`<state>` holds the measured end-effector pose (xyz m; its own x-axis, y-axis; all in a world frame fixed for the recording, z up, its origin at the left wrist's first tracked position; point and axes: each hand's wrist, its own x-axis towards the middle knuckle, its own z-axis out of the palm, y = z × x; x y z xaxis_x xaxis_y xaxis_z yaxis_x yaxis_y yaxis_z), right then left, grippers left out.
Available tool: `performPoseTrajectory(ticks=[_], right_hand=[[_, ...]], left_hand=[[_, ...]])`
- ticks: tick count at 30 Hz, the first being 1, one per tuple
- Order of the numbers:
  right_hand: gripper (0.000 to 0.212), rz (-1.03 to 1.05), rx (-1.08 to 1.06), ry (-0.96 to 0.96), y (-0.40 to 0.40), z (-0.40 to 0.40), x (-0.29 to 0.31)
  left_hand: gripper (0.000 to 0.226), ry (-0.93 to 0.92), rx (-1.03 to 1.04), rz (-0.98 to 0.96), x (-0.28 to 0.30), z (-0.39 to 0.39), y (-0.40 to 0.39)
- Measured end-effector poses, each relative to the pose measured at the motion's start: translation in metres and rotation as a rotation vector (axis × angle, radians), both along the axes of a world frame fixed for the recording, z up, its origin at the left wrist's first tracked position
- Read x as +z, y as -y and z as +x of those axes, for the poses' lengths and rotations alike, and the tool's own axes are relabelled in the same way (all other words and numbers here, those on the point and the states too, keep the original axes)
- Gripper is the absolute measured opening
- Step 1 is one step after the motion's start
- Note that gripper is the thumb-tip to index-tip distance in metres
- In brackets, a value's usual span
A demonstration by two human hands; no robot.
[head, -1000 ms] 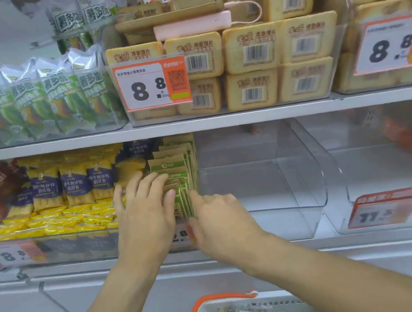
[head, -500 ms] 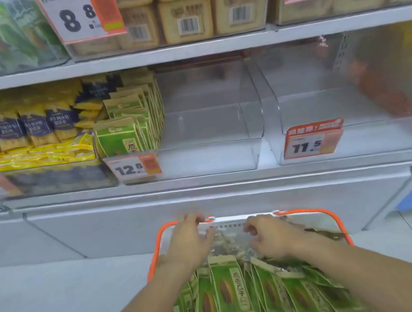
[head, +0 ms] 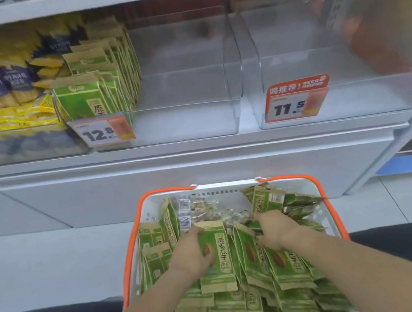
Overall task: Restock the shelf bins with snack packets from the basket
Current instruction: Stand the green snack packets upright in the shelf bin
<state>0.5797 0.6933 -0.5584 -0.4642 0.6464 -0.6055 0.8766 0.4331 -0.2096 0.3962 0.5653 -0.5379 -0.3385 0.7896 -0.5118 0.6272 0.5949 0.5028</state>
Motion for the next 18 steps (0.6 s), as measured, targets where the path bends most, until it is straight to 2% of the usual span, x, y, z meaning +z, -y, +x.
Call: performPoseTrajectory(ticks=[2,4,7,9,11,14,18], right_hand=[[0.047,0.035,0.016,-0.023,0.005,-0.002,0.000],[0.045,0.004,0.043,-0.103,0.010,-0.006,0.005],[0.072,-0.134,0.120,-0.169,0.018,-0.008,0.010],[0.088,-0.187,0.099,-0.181,0.026,-0.006,0.009],[0.100,-0.206,0.039,-0.185,0.034,-0.005,0.005],[0.118,-0.227,-0.021,-0.174,0.038,-0.006,0.004],[0.133,-0.243,-0.075,-0.084,0.031,-0.009,0.001]], left_hand=[[0.061,0.056,0.084,-0.016,-0.002,-0.001,-0.002],[0.062,0.142,0.208,-0.041,-0.003,-0.002,-0.005],[0.058,0.182,0.388,-0.112,0.000,-0.004,-0.010],[0.042,0.198,0.429,-0.190,0.008,-0.003,-0.013],[0.039,0.223,0.382,-0.234,0.013,-0.001,-0.017],[0.056,0.115,0.176,-0.241,0.020,0.007,-0.021],[0.061,0.116,0.165,-0.173,0.025,0.020,-0.019]])
